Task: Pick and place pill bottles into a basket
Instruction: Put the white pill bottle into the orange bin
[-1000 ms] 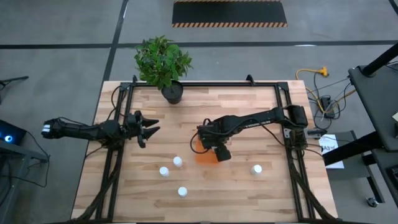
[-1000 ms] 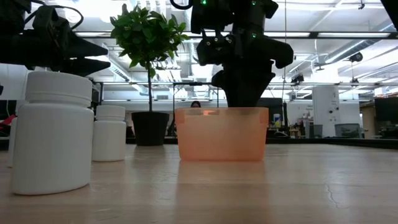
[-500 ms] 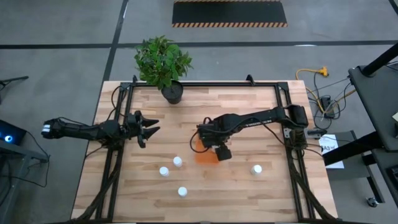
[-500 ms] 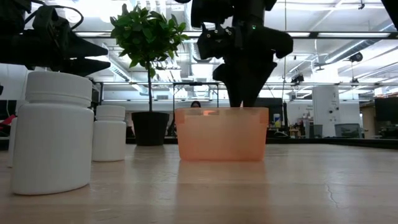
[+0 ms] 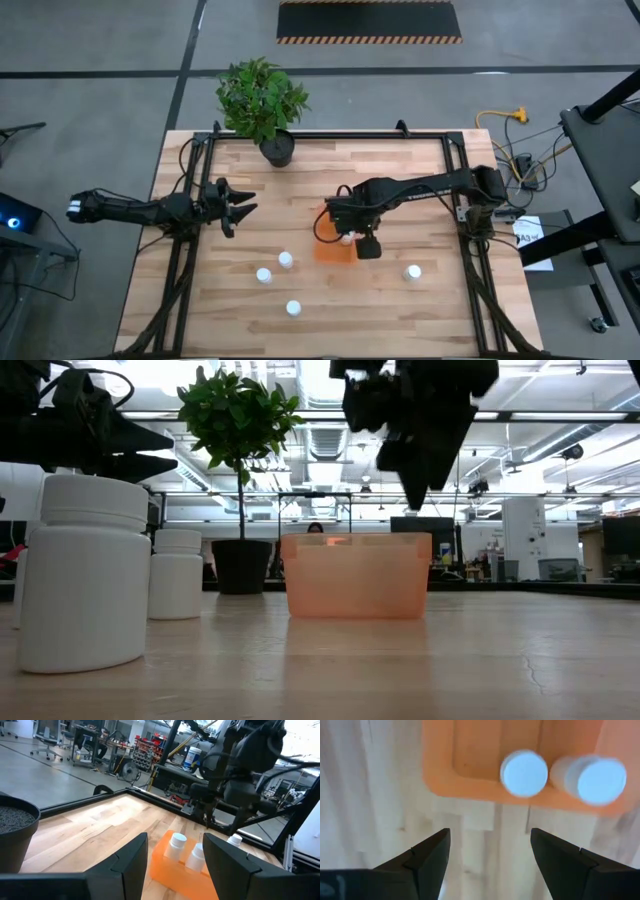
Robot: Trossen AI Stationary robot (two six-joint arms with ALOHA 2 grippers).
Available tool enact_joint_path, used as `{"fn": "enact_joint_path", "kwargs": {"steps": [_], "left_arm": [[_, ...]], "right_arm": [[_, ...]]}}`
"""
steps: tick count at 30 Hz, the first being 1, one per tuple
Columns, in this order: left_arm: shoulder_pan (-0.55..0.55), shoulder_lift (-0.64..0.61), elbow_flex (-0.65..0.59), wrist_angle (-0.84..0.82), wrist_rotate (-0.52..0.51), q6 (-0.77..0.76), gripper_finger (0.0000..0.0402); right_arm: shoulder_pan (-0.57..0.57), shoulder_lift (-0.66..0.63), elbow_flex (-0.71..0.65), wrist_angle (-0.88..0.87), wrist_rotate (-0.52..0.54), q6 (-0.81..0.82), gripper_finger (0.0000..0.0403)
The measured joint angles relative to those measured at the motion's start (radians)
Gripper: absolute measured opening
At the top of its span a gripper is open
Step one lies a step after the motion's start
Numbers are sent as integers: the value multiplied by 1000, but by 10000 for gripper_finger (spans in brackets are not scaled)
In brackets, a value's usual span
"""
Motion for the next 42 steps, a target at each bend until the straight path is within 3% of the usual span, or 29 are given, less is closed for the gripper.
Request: {"fn": "enact_joint_path", "kwargs": {"steps": [7,14,25,42], "left_arm": [[0,0,0,0,0,0,173],[0,0,0,0,0,0,173],[0,0,0,0,0,0,173],[0,0,0,0,0,0,173]], "right_arm": [[37,-26,-1,-83,18,281,256],[120,-26,-14,-125,52,424,246],[263,-80,-128,-138,103,496,231],[457,-480,-518,132,127,396,228]]}}
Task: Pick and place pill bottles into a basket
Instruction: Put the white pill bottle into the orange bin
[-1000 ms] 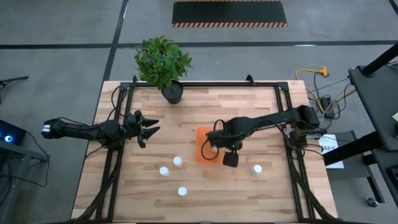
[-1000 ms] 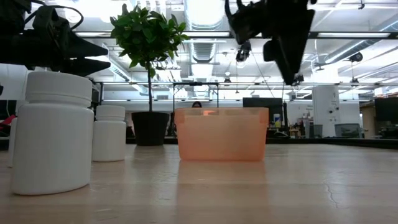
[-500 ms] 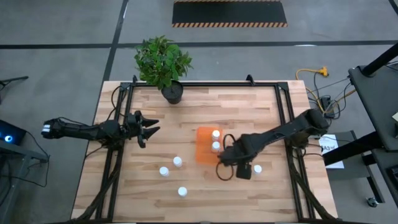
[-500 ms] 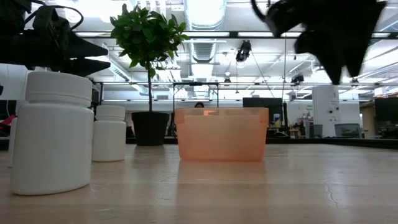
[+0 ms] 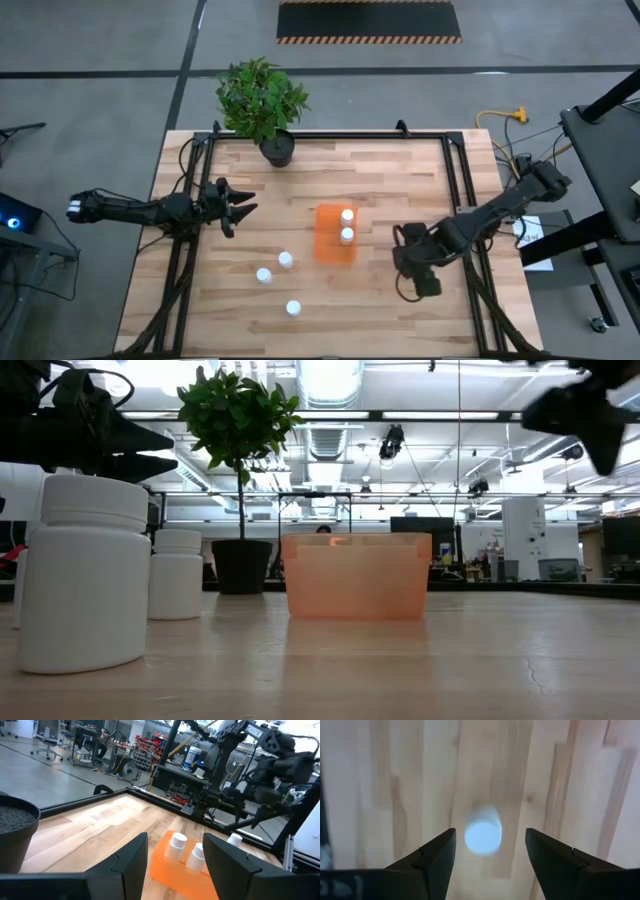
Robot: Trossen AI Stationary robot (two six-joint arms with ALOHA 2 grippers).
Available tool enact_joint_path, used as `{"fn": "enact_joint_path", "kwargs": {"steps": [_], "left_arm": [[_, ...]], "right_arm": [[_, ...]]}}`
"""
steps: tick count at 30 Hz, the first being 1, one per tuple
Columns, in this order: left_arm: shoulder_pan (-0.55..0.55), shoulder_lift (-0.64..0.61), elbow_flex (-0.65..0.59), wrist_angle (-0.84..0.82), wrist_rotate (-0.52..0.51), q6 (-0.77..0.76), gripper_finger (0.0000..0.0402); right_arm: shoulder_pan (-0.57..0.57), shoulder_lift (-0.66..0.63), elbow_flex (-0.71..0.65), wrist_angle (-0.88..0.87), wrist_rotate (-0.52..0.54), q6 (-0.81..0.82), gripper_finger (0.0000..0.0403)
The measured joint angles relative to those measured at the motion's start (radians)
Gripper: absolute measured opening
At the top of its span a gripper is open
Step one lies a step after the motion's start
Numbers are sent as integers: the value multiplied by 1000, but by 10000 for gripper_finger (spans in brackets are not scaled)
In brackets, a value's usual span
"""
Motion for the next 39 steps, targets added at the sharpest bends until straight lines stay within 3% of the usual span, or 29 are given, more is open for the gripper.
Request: {"fn": "enact_joint_path", "kwargs": {"steps": [8,39], "left_arm": [[0,0,0,0,0,0,173],[0,0,0,0,0,0,173]], "right_arm": [[10,-40,-125,31,-5,3,228],[17,-35,-155,180,-30,-20,231]]}}
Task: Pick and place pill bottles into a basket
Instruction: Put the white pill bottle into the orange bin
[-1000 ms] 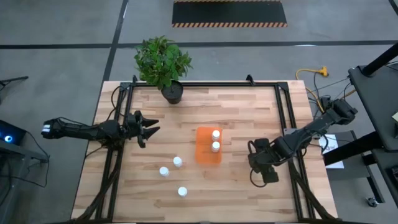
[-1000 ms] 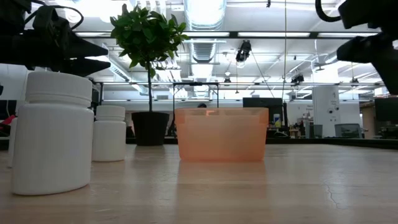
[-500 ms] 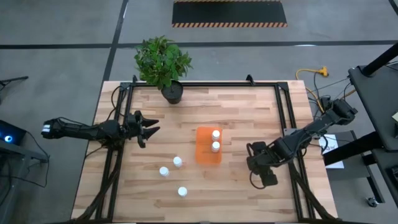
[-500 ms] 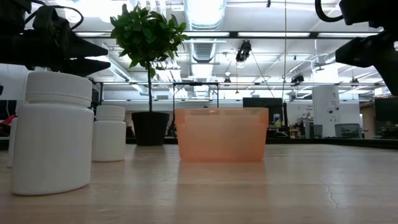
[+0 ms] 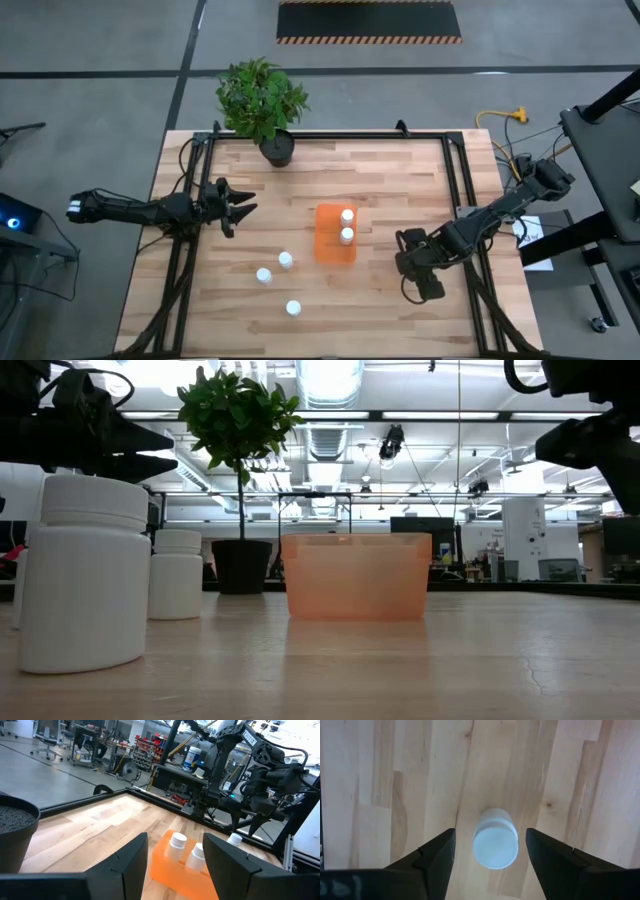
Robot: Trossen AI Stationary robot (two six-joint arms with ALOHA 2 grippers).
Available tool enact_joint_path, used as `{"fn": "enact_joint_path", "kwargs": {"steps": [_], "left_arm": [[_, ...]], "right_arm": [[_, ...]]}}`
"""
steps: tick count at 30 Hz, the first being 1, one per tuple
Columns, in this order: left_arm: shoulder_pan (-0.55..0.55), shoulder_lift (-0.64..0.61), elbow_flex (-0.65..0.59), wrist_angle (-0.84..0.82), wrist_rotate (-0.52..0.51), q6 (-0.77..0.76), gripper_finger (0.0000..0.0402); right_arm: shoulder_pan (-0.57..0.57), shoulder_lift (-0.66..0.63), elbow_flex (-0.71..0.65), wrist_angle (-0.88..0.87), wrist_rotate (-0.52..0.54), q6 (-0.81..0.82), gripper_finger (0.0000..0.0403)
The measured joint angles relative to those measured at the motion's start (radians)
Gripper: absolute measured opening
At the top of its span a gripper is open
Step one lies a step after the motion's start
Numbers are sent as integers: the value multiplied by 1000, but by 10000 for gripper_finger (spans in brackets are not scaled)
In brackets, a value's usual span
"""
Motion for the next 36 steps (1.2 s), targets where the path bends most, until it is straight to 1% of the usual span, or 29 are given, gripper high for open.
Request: {"fn": "enact_joint_path", "kwargs": {"steps": [3,10,14,18,24,29,36], "left_arm": [[0,0,0,0,0,0,173],[0,0,0,0,0,0,173],[0,0,0,0,0,0,173],[0,-1,0,0,0,0,173],[0,0,0,0,0,0,173],[0,0,0,0,0,0,173],[0,0,0,0,0,0,173]], "right_arm": [[0,0,0,1,1,3,245],[0,0,-2,2,3,17,298],[4,0,-18,4,3,6,310],[6,0,-61,20,3,8,307],[6,0,-108,111,2,8,295],[6,0,-108,105,1,8,282],[6,0,-114,93,-2,8,254]]}}
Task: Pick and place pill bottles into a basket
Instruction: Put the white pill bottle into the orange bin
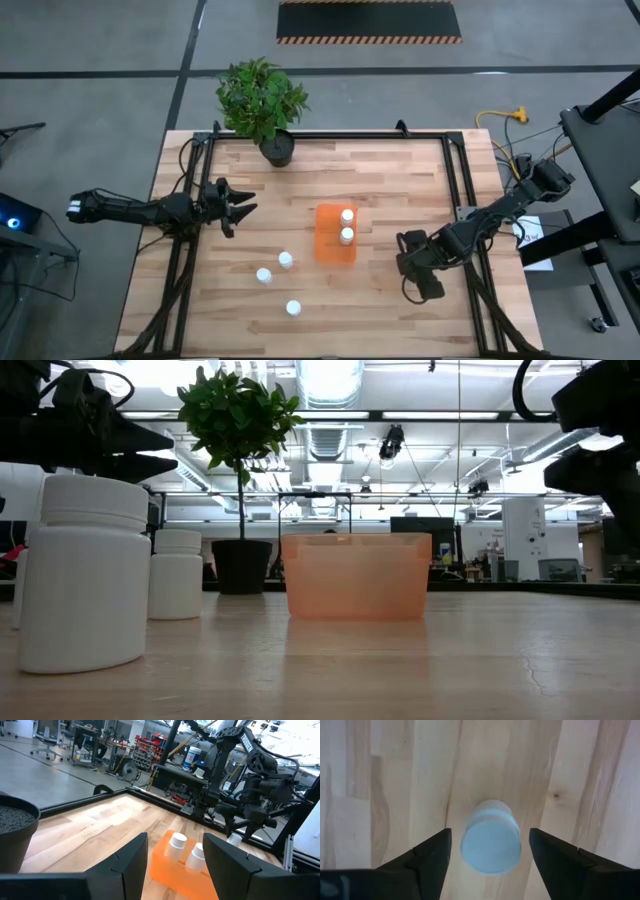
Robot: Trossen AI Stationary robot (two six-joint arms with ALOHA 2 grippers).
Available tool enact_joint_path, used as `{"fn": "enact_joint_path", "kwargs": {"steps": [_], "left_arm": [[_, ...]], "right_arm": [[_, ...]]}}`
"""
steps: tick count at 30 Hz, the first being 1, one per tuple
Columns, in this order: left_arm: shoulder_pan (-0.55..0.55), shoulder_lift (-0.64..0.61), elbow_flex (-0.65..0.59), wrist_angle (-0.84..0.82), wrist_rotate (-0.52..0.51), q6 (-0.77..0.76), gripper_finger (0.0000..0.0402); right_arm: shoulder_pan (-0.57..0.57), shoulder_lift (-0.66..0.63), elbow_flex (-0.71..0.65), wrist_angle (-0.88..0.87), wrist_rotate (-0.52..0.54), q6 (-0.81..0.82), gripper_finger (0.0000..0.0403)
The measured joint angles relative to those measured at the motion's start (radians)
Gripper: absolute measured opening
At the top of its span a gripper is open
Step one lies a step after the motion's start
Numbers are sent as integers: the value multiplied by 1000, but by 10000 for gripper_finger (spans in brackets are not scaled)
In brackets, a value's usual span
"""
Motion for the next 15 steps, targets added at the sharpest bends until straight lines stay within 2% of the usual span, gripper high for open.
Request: {"fn": "enact_joint_path", "kwargs": {"steps": [8,15], "left_arm": [[0,0,0,0,0,0,173],[0,0,0,0,0,0,173]], "right_arm": [[0,0,-6,12,-1,0,215],[-1,-1,-6,18,-2,0,145]]}}
